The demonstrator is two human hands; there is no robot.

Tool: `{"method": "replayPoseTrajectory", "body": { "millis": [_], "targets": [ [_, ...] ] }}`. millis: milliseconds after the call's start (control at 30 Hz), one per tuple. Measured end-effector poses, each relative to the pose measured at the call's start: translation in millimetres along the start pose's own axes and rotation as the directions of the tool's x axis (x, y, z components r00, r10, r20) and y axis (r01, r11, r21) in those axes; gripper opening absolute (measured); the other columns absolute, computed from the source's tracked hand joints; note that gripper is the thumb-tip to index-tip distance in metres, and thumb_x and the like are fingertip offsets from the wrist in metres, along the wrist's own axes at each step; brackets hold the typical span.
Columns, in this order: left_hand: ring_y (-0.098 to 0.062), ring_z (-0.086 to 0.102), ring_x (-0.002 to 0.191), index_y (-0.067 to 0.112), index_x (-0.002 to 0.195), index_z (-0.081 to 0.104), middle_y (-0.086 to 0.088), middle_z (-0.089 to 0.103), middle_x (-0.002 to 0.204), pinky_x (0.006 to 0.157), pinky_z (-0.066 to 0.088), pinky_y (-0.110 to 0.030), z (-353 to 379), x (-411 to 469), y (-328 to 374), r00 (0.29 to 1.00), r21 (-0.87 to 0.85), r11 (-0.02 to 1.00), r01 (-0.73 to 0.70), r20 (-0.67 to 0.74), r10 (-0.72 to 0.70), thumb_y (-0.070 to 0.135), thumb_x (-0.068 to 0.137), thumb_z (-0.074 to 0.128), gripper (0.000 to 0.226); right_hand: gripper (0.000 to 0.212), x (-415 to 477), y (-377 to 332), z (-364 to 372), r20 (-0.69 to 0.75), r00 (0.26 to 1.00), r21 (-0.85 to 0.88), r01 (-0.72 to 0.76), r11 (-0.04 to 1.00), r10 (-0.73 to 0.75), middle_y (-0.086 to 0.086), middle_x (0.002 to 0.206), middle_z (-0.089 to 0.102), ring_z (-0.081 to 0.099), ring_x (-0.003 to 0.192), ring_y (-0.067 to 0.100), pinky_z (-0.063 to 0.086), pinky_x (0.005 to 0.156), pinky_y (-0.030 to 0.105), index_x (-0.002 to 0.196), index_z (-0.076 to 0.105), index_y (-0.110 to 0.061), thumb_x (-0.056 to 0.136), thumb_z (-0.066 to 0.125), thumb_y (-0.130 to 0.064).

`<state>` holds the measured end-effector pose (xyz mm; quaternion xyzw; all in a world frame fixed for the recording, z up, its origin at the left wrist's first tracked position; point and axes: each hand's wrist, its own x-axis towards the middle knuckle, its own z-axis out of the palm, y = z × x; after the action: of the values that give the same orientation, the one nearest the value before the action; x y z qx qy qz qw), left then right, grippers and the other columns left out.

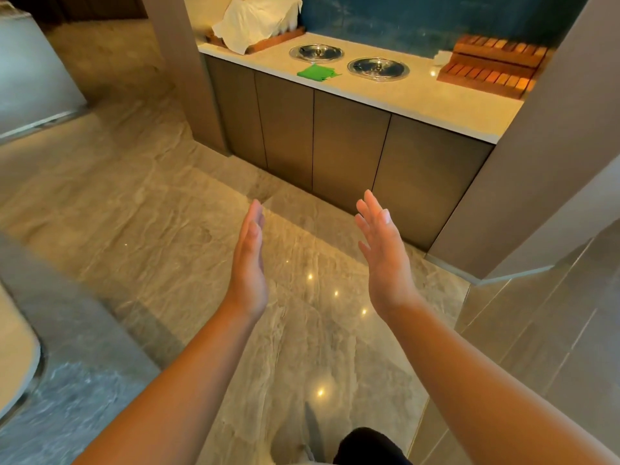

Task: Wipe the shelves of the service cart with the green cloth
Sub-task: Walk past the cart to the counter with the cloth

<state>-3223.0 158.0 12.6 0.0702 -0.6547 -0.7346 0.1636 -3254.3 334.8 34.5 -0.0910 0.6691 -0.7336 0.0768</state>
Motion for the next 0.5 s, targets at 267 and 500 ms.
{"method": "replayPoseTrajectory", "body": {
  "millis": [267,500],
  "targets": [
    [-0.003,0.027,0.147,0.016,0.158,0.021,0.004,0.026,0.163,0.118,0.021,-0.022,13.7,95.9,-31.1,0.999,0.032,0.999,0.022,-0.046,-0.021,0.078,0.071,0.033,0.108,0.07,98.6,13.4,-17.0,0.012,1.0,0.01,0.013,1.0,-0.014,-0.016,0.16,0.03,0.027,0.147,0.002,0.018,0.123,0.041,0.153,0.028,-0.04,0.09,0.029,-0.071],
    [-0.002,0.026,0.146,0.017,0.158,0.02,0.007,0.026,0.162,0.119,0.02,-0.023,60.7,197.6,-35.0,0.999,0.052,0.999,-0.002,-0.051,0.004,0.09,0.069,0.038,0.117,0.071,210.7,7.8,-49.2,0.034,0.999,0.046,0.026,0.999,-0.027,-0.016,0.16,0.033,0.03,0.145,0.0,0.02,0.123,0.041,0.152,0.03,-0.042,0.088,0.031,-0.073]
  ]
}}
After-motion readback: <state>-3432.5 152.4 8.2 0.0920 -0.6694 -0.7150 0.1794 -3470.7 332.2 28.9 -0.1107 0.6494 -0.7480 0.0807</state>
